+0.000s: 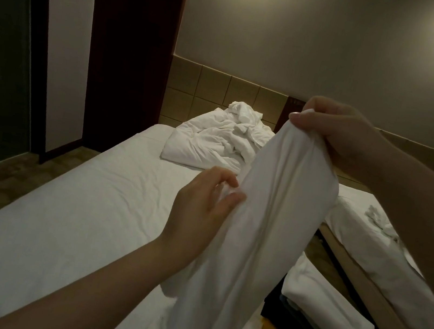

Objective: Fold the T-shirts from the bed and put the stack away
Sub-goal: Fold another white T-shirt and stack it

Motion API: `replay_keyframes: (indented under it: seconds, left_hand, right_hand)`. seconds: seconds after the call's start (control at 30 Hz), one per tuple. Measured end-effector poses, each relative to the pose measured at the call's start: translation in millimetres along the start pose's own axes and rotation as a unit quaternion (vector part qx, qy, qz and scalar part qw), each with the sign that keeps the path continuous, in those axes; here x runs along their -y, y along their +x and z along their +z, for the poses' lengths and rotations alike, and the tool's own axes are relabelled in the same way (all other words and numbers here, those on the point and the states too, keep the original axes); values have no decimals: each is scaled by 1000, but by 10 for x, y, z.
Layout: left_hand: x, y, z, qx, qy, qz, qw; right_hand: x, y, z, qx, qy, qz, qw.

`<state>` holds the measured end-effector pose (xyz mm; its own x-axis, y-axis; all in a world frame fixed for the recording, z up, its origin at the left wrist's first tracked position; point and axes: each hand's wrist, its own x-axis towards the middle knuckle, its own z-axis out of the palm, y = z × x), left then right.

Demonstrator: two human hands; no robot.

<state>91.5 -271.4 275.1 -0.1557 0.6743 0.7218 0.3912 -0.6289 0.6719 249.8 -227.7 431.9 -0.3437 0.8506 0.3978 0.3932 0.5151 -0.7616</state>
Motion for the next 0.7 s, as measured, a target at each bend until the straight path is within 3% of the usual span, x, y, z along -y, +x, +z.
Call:
replay_keyframes:
  seconds: [0.23,0.33,0.4,0.47,0.5,0.53,0.6,0.63,0.7]
  left_hand:
    - [32,73,-158,42,-70,-79,993]
    - [25,143,-261,65,-152,-129,978]
    - [23,198,-352,84,-247,-180,949]
    - [35,255,-425,130,-357,-260,888]
    - [60,274,-429,153,-359,-289,874]
    - [89,288,-420,175,-302,-296,889]
    - [100,318,-408,164,-102,-232,953]
    - [73,344,-423,144,-73,-187,969]
    - [-60,419,-491,164,-127,-164,964]
  right_hand:
    - [-90,-21,-38,-1,2,28,1000]
    - [-109,-33,-76,3,9,28,1000]
    - [-116,-48,-107,27,22,27,999]
    - [-116,-72,-132,67,42,25,997]
    - [-114,-81,-140,88,60,25,994]
    - [-119,-86,-139,112,76,27,990]
    - [-147,-95,-114,151,86,35,984]
    - [-166,-99,-100,162,84,38,982]
    - [-198,-102,-92,164,101,39,981]
